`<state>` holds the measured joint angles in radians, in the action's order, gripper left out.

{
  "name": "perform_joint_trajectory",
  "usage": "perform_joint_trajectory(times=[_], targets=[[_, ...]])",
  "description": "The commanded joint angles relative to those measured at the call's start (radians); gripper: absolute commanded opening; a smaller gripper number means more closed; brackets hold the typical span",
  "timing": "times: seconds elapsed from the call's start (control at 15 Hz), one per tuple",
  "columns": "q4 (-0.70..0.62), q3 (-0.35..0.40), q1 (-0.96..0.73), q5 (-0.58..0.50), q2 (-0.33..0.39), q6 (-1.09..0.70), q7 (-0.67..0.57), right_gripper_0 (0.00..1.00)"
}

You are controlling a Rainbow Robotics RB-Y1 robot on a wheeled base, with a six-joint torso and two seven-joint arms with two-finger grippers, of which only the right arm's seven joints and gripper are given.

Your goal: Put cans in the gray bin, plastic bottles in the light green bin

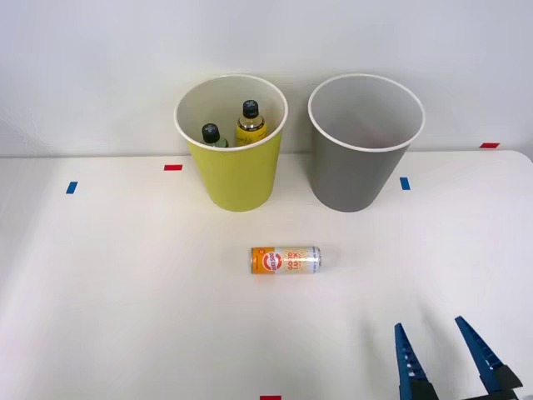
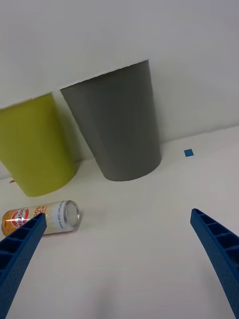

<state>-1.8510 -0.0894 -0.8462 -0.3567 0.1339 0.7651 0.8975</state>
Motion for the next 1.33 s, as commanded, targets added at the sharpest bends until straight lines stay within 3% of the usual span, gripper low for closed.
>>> perform_joint_trajectory(times=[0.07, 0.6, 1.33], targets=[[0.075, -0.006, 0.01, 0.071, 0.013, 0.077, 0.15, 1.0], [0.075, -0.055, -0.085, 0.203, 0.024, 0.188, 0.465, 1.0], [0.075, -0.096, -0.116, 0.266, 0.061, 0.207, 0.465, 1.0]])
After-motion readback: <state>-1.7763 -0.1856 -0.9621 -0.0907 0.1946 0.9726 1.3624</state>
